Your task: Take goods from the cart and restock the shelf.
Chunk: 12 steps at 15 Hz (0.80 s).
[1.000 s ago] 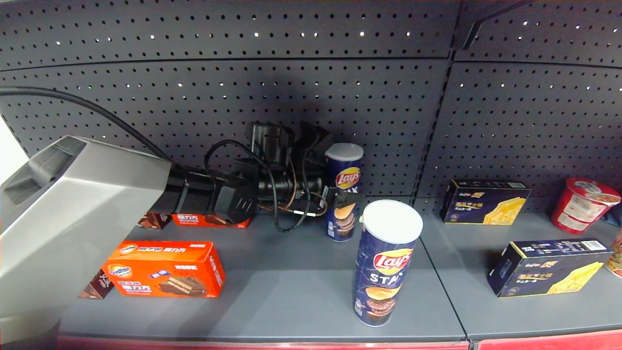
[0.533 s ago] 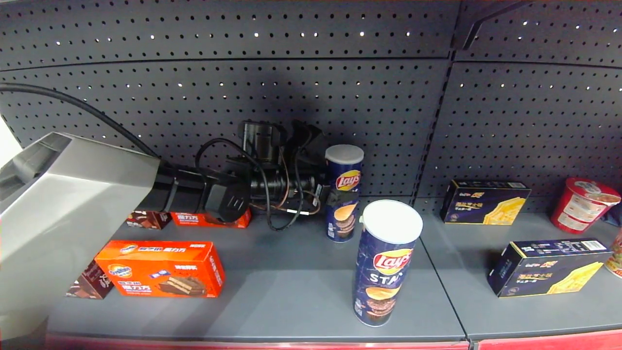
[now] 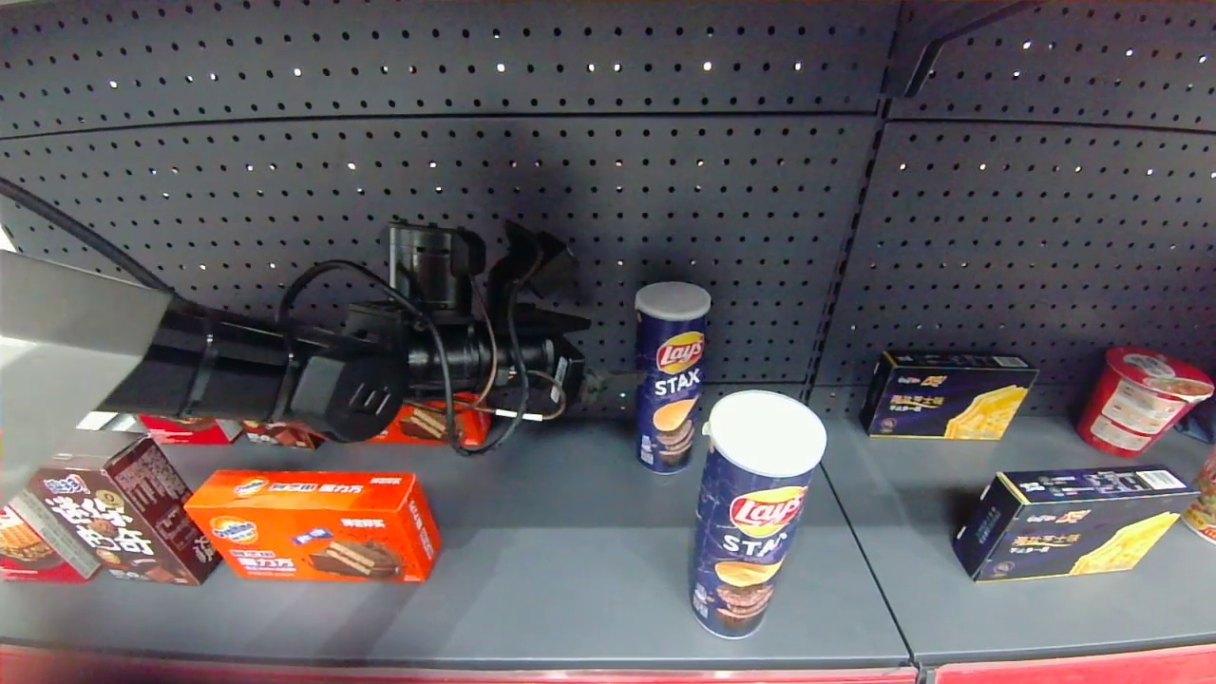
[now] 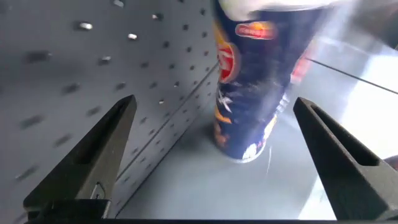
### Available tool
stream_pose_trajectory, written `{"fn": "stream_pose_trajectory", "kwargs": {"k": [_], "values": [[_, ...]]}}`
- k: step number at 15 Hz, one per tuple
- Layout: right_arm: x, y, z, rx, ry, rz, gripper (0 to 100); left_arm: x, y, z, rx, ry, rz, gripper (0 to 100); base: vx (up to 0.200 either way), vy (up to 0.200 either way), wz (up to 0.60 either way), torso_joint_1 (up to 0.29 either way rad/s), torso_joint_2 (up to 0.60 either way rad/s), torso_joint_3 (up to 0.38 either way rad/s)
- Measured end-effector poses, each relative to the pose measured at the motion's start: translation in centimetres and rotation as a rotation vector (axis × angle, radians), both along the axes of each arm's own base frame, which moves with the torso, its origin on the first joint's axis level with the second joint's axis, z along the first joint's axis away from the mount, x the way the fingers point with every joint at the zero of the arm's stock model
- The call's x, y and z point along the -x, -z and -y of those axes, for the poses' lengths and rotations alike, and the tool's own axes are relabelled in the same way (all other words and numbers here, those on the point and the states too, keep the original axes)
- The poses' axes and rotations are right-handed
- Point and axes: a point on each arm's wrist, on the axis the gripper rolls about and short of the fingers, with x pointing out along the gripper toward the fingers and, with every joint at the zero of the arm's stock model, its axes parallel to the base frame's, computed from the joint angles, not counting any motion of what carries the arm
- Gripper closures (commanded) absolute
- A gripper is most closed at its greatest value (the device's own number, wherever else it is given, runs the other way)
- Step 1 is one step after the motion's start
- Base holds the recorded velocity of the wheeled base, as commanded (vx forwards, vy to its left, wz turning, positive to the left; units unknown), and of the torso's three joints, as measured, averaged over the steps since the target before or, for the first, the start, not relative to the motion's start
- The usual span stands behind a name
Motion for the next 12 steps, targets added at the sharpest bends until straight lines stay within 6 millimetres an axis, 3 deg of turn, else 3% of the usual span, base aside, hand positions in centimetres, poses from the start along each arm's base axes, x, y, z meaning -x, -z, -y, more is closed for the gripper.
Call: {"fn": "stream_pose_trajectory", "kwargs": {"k": [4,7,12], "values": [[-0.1,0.6,0.0,0.007,-0.005,-0.019,0,2.4,-1.5,-2.9,0.012,-0.031,0.015,0,0.0,0.0,0.0,0.0,0.0,0.0],[0.2,-0.5,0.0,-0.002,0.002,-0.008,0,4.3,-2.9,-4.4,0.023,-0.05,0.035,0,0.0,0.0,0.0,0.0,0.0,0.0],[-0.1,-7.3,-0.2,-0.105,-0.008,-0.024,0,9.5,-4.4,-6.3,0.028,-0.101,0.052,0,0.0,0.0,0.0,0.0,0.0,0.0]]}}
